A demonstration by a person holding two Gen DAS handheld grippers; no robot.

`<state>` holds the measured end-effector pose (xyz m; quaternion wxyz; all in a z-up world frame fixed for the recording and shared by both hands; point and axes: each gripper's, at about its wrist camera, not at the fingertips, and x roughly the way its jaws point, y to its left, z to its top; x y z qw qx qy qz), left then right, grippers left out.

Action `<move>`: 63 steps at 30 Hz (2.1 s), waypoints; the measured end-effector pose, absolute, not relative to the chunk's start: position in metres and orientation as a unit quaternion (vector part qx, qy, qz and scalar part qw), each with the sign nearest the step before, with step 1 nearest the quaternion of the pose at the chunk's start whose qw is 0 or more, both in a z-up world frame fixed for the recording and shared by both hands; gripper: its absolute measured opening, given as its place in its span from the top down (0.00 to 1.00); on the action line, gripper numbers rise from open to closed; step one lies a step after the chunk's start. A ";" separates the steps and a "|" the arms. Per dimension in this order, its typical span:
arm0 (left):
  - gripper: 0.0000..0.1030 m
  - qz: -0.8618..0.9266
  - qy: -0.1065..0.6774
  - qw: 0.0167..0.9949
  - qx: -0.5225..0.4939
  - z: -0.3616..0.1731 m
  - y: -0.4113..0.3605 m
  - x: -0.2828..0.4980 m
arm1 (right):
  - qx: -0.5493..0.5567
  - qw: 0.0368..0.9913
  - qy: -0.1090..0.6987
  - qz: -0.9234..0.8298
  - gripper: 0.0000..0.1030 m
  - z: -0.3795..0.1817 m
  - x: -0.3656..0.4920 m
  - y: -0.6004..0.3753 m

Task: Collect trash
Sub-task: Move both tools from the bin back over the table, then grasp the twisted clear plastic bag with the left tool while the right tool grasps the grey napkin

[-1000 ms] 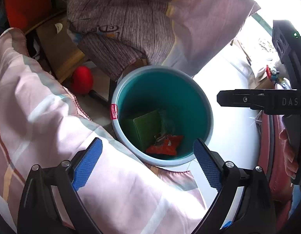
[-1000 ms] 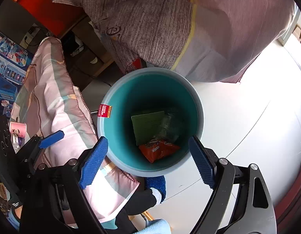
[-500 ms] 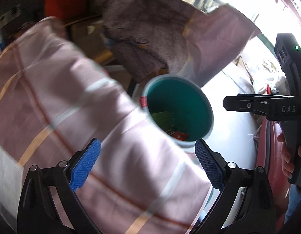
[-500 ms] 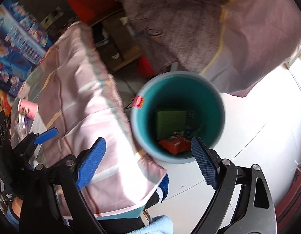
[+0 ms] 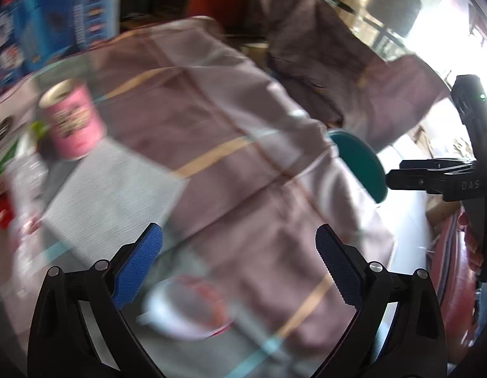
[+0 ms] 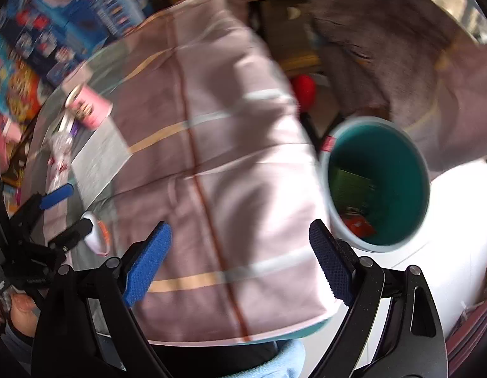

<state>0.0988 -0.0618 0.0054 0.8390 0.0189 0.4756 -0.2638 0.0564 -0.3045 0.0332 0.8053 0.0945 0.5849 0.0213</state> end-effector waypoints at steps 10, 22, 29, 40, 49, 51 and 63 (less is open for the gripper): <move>0.05 -0.169 0.477 0.862 -0.026 -0.005 0.071 0.103 | 0.047 0.787 0.609 0.086 0.17 0.018 0.096 -0.199; 0.09 -0.105 0.493 0.862 -0.059 -0.040 0.144 0.147 | 0.001 0.758 0.639 0.127 0.17 -0.023 0.149 -0.110; 0.46 -0.114 0.491 0.863 -0.028 -0.050 0.132 0.160 | -0.020 0.749 0.648 0.138 0.17 -0.038 0.166 -0.083; 0.75 -0.115 0.492 0.862 -0.044 -0.049 0.155 0.154 | -0.045 0.750 0.643 0.152 0.17 -0.051 0.187 -0.043; 0.70 -0.115 0.490 0.863 -0.043 -0.049 0.154 0.151 | -0.096 0.775 0.605 0.153 0.08 -0.062 0.190 -0.009; 0.64 -0.119 0.490 0.862 -0.047 -0.049 0.153 0.152 | -0.098 0.781 0.597 0.157 0.11 -0.062 0.185 -0.007; 0.74 -0.097 0.486 0.867 -0.044 -0.047 0.144 0.154 | -0.062 0.778 0.589 0.208 0.97 -0.033 0.163 -0.025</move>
